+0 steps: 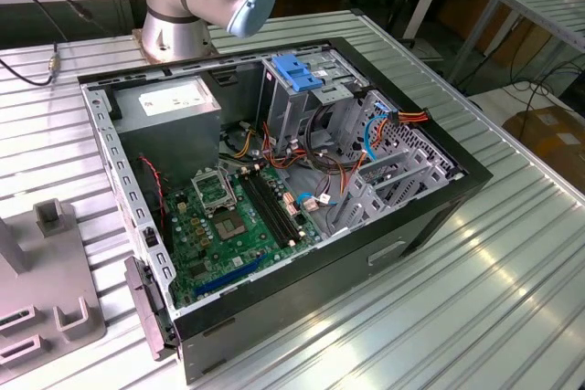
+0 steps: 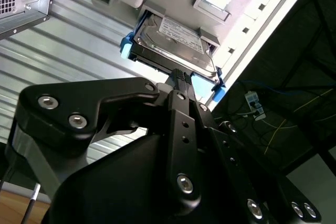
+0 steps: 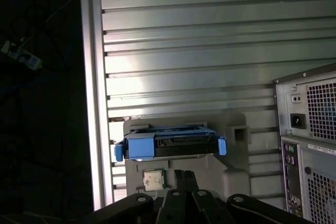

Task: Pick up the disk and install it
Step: 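Reach for the disk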

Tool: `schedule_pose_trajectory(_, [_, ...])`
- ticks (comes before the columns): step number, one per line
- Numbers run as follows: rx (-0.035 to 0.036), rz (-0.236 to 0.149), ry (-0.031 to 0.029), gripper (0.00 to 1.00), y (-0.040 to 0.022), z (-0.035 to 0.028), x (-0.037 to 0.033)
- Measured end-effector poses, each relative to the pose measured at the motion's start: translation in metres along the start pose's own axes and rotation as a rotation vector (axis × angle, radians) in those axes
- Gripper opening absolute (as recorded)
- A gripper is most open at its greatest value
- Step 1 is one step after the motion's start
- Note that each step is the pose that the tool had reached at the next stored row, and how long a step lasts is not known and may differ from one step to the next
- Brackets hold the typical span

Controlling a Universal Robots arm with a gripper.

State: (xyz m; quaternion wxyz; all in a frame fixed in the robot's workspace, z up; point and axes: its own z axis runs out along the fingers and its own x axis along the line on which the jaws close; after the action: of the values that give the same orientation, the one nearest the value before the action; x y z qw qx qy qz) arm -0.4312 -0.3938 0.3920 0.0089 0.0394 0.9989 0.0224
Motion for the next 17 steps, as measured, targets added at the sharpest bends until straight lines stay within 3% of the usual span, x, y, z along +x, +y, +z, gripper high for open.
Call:
schedule_pose_trajectory(7, [0.0,0.0,0.0,0.11,-0.0002,0.0,0.0023])
schedule_pose_trajectory(17, [0.0,0.0,0.0,0.11,-0.0013,-0.0003,0.0171])
